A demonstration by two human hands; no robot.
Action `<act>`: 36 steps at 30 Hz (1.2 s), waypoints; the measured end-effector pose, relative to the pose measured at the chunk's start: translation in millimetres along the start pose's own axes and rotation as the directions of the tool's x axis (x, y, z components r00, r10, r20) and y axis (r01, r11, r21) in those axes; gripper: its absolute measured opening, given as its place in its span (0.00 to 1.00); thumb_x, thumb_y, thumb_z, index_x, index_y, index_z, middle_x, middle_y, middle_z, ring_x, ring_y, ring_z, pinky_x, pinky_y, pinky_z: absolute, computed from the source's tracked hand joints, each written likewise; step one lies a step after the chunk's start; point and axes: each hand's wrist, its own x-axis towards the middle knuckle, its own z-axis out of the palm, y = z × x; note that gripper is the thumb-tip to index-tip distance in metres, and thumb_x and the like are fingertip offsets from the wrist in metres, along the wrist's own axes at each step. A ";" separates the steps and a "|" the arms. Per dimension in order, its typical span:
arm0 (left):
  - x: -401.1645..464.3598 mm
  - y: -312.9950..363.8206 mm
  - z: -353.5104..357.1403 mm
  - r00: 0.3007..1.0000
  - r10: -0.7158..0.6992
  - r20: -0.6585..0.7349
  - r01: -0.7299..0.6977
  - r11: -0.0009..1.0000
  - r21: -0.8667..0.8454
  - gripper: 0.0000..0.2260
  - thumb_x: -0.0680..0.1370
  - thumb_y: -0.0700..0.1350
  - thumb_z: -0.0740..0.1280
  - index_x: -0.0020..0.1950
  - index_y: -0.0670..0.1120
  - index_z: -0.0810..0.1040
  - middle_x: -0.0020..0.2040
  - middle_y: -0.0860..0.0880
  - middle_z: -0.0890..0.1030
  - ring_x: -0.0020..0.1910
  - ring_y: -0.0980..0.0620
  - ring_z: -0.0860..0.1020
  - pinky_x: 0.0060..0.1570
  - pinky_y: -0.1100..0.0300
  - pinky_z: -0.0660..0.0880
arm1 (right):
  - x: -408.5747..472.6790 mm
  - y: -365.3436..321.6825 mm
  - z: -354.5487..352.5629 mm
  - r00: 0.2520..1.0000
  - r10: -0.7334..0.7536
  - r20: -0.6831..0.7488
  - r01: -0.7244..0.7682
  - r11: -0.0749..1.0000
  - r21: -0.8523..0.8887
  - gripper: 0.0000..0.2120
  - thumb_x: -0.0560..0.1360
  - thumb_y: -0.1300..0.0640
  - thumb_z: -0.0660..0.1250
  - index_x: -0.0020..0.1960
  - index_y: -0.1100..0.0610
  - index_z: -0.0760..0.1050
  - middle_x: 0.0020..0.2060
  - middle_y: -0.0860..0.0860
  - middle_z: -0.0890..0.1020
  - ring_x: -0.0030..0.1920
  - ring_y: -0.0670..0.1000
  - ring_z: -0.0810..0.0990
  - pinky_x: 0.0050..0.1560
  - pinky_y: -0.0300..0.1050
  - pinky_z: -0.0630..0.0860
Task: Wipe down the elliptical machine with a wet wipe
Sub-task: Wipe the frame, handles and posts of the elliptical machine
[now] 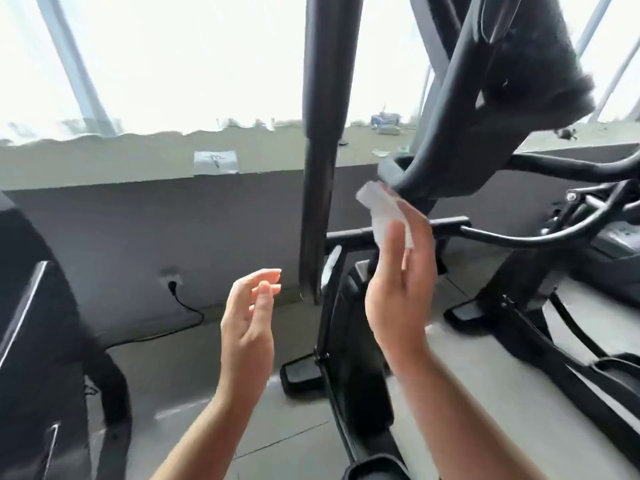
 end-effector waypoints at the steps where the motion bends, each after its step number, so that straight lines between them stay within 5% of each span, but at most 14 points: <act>1: 8.3 7.7 -0.7 1.000 0.002 0.014 -0.002 0.999 -0.035 0.09 0.79 0.50 0.58 0.52 0.55 0.78 0.52 0.56 0.82 0.52 0.55 0.80 0.56 0.57 0.75 | 21.6 3.9 6.6 0.954 -0.286 0.086 0.296 0.945 -0.140 0.12 0.83 0.63 0.54 0.61 0.64 0.73 0.59 0.57 0.80 0.63 0.49 0.76 0.66 0.44 0.70; 3: 18.7 19.4 -0.8 0.998 0.006 0.056 -0.002 0.997 -0.078 0.12 0.79 0.53 0.57 0.55 0.54 0.78 0.54 0.56 0.82 0.54 0.55 0.80 0.58 0.58 0.74 | 63.6 18.7 16.3 0.710 -0.599 0.369 0.703 0.633 -0.325 0.11 0.83 0.61 0.55 0.63 0.63 0.70 0.63 0.61 0.77 0.68 0.57 0.71 0.74 0.53 0.61; 6: 27.5 23.9 -0.8 0.992 -0.054 0.114 0.066 0.992 -0.111 0.17 0.78 0.57 0.54 0.60 0.55 0.76 0.57 0.55 0.82 0.58 0.57 0.79 0.61 0.57 0.72 | 83.1 57.0 15.2 0.374 -0.567 0.734 0.927 0.212 -0.309 0.11 0.83 0.59 0.58 0.64 0.61 0.71 0.65 0.57 0.77 0.70 0.57 0.69 0.77 0.50 0.54; 12: 34.9 15.8 -6.4 0.982 -0.121 0.145 0.140 0.981 -0.132 0.20 0.77 0.61 0.52 0.62 0.57 0.75 0.59 0.55 0.81 0.59 0.58 0.79 0.63 0.55 0.71 | 16.1 91.9 -2.6 0.103 -0.258 0.961 0.991 0.111 -0.076 0.17 0.82 0.50 0.57 0.59 0.58 0.80 0.62 0.53 0.80 0.69 0.54 0.72 0.75 0.51 0.60; 15: 36.4 13.4 -14.2 0.986 -0.123 0.115 0.137 0.983 -0.125 0.20 0.77 0.60 0.52 0.61 0.57 0.76 0.57 0.54 0.82 0.58 0.58 0.79 0.62 0.55 0.72 | 47.4 71.9 7.1 0.078 -0.282 0.956 0.997 0.019 -0.076 0.24 0.82 0.43 0.55 0.56 0.58 0.81 0.56 0.53 0.82 0.65 0.54 0.76 0.75 0.50 0.58; 20: 40.1 11.0 -16.1 0.984 -0.134 0.120 0.149 0.980 -0.129 0.17 0.82 0.60 0.52 0.62 0.56 0.75 0.59 0.54 0.81 0.58 0.59 0.79 0.63 0.56 0.72 | 129.8 45.6 21.9 0.076 -0.499 0.863 0.959 -0.201 -0.201 0.10 0.80 0.56 0.65 0.55 0.61 0.81 0.53 0.55 0.83 0.61 0.55 0.79 0.70 0.50 0.68; 24: 39.6 3.0 -18.3 0.977 -0.151 0.150 0.171 0.977 -0.127 0.20 0.80 0.59 0.50 0.66 0.56 0.73 0.63 0.54 0.79 0.61 0.58 0.78 0.64 0.57 0.71 | 101.1 71.9 23.4 0.197 -0.515 0.834 0.968 -0.033 -0.249 0.16 0.83 0.53 0.54 0.58 0.61 0.76 0.54 0.55 0.83 0.65 0.56 0.72 0.75 0.51 0.59; 30: 35.0 -11.0 -34.5 0.957 -0.208 0.201 0.224 0.973 -0.063 0.21 0.79 0.61 0.50 0.66 0.57 0.73 0.63 0.55 0.79 0.61 0.59 0.78 0.65 0.56 0.71 | 1.1 126.6 4.2 -0.015 -0.147 0.989 0.955 -0.295 -0.029 0.15 0.76 0.56 0.64 0.61 0.57 0.76 0.61 0.50 0.77 0.69 0.52 0.70 0.77 0.51 0.51; 33: 37.5 -9.9 -37.4 0.946 -0.215 0.242 0.229 0.973 -0.034 0.20 0.81 0.62 0.50 0.65 0.58 0.74 0.62 0.55 0.79 0.60 0.60 0.78 0.64 0.56 0.72 | 21.5 114.8 2.3 -0.138 -0.180 0.974 0.928 -0.366 0.064 0.15 0.82 0.53 0.56 0.64 0.55 0.75 0.63 0.49 0.76 0.69 0.50 0.70 0.78 0.49 0.44; 35: 40.8 -10.7 -36.8 0.945 -0.217 0.246 0.233 0.972 -0.037 0.21 0.79 0.62 0.51 0.62 0.57 0.76 0.61 0.55 0.80 0.59 0.59 0.78 0.62 0.57 0.73 | 64.6 89.8 6.0 -0.091 -0.337 0.937 0.886 -0.457 -0.078 0.13 0.83 0.55 0.57 0.64 0.56 0.71 0.62 0.52 0.74 0.67 0.51 0.68 0.77 0.48 0.41; 36: 42.0 -12.0 -35.4 0.944 -0.224 0.244 0.240 0.970 -0.041 0.21 0.77 0.62 0.51 0.61 0.56 0.76 0.60 0.54 0.81 0.59 0.59 0.79 0.62 0.56 0.73 | 88.9 80.4 9.6 -0.011 -0.424 0.906 0.901 -0.397 -0.175 0.11 0.82 0.57 0.61 0.63 0.58 0.71 0.61 0.55 0.76 0.66 0.52 0.69 0.77 0.47 0.45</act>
